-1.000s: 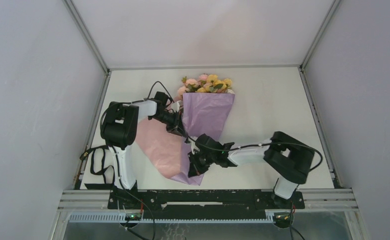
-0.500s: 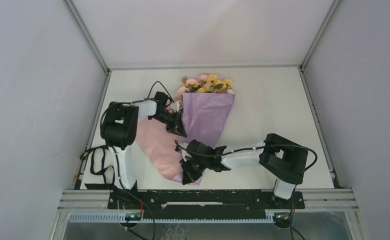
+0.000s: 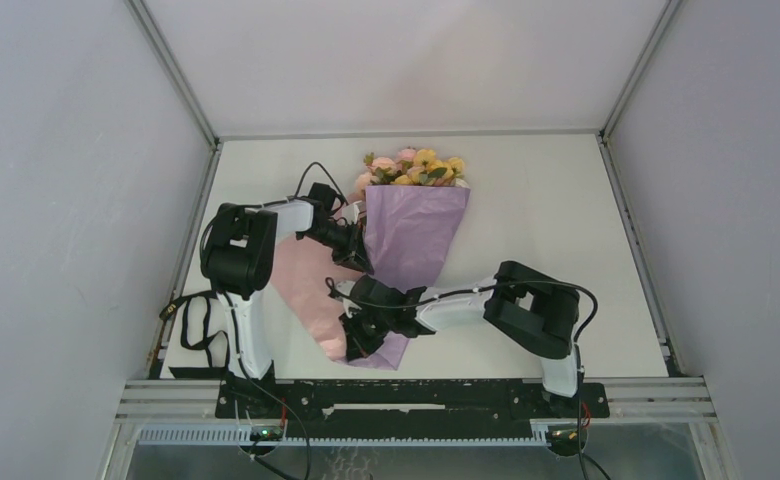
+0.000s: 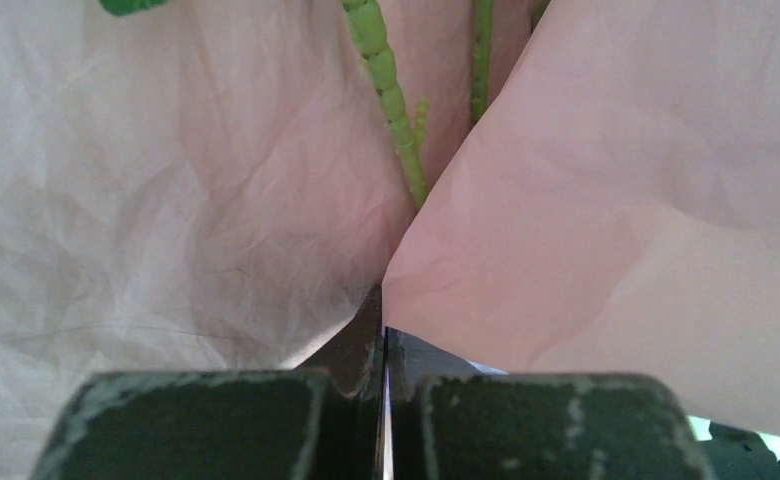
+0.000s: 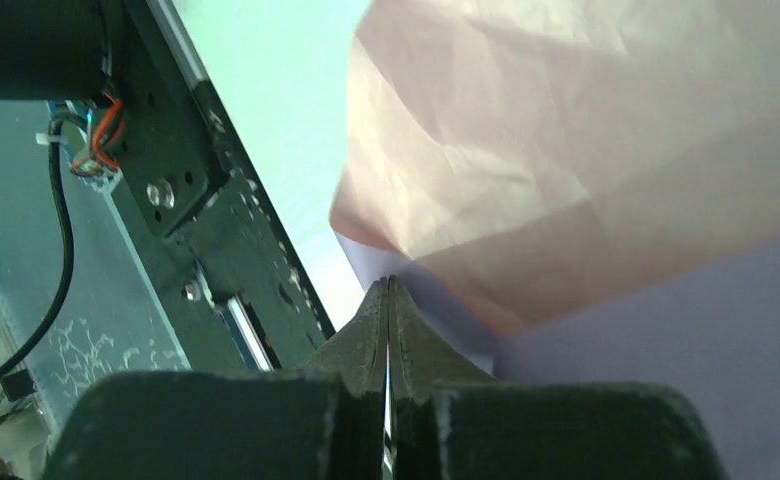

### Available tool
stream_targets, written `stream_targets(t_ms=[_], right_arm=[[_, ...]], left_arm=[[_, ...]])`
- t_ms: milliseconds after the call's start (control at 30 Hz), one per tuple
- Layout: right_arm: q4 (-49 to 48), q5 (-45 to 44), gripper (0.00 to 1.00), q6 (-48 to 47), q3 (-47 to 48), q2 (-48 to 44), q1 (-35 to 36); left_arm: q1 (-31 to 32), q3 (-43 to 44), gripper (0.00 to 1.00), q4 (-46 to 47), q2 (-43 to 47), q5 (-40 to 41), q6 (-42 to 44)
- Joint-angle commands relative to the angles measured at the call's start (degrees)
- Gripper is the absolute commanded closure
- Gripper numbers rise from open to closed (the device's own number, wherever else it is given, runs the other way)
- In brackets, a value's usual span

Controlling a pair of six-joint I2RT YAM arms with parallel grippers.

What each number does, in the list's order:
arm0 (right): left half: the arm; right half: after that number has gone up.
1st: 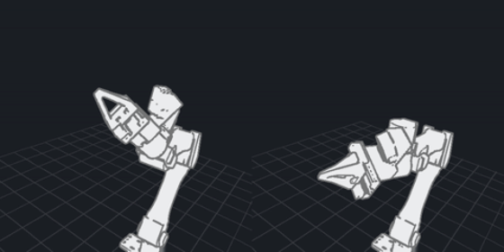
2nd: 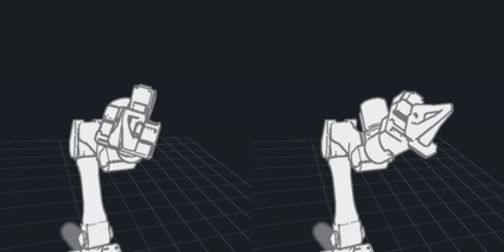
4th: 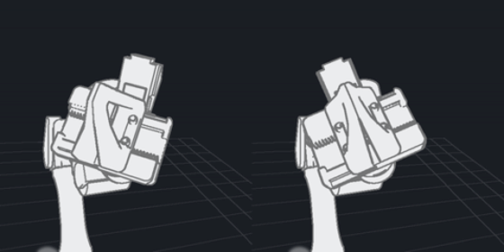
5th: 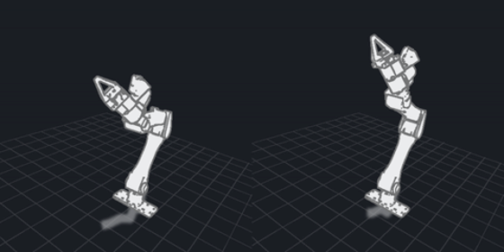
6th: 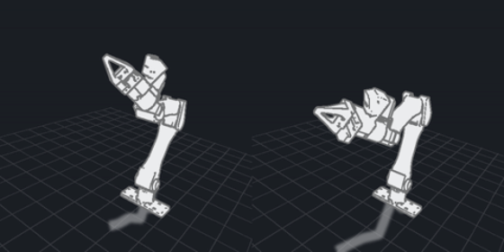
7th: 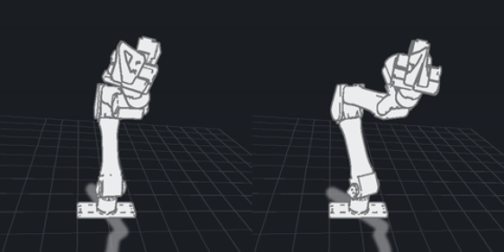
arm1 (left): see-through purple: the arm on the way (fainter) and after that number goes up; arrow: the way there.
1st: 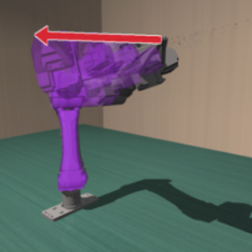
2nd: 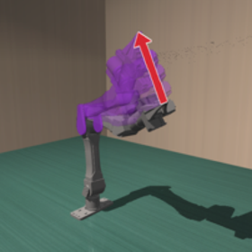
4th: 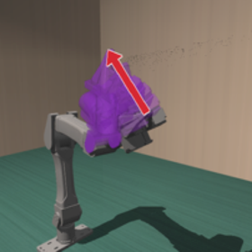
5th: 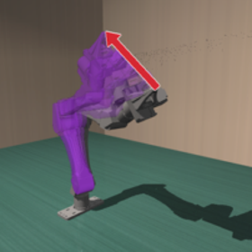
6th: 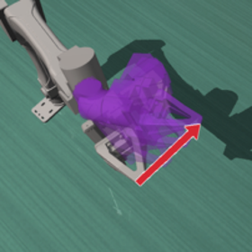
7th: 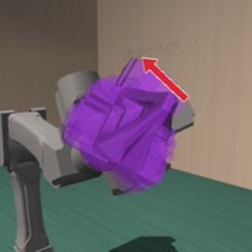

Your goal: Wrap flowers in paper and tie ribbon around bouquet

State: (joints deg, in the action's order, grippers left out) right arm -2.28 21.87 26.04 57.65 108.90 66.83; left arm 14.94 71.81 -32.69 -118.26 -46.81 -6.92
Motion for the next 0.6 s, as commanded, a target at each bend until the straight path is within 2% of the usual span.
stream_targets(t_ms=[0,133,333,467,567], right_arm=[[1.7,-1.89,1.0,-3.34,4.81,3.77,2.03],[2.02,-2.08,1.0,-4.27,7.8,5.34,2.45],[7.4,-2.57,1.0,-6.82,12.02,5.48,3.29],[11.13,-1.64,1.0,-9.04,12.31,0.76,4.26],[11.99,0.85,1.0,-10.28,10.91,-6.43,4.78]], left_arm=[[0.09,0.7,1.0,0.82,1.89,1.9,1.91],[0.11,0.7,1.0,0.82,1.76,1.89,1.99],[0.09,0.7,1.0,0.79,1.8,1.89,1.91],[0.09,0.86,1.0,0.83,1.81,1.98,1.84],[0.14,0.87,1.0,0.87,1.81,1.98,1.9]])
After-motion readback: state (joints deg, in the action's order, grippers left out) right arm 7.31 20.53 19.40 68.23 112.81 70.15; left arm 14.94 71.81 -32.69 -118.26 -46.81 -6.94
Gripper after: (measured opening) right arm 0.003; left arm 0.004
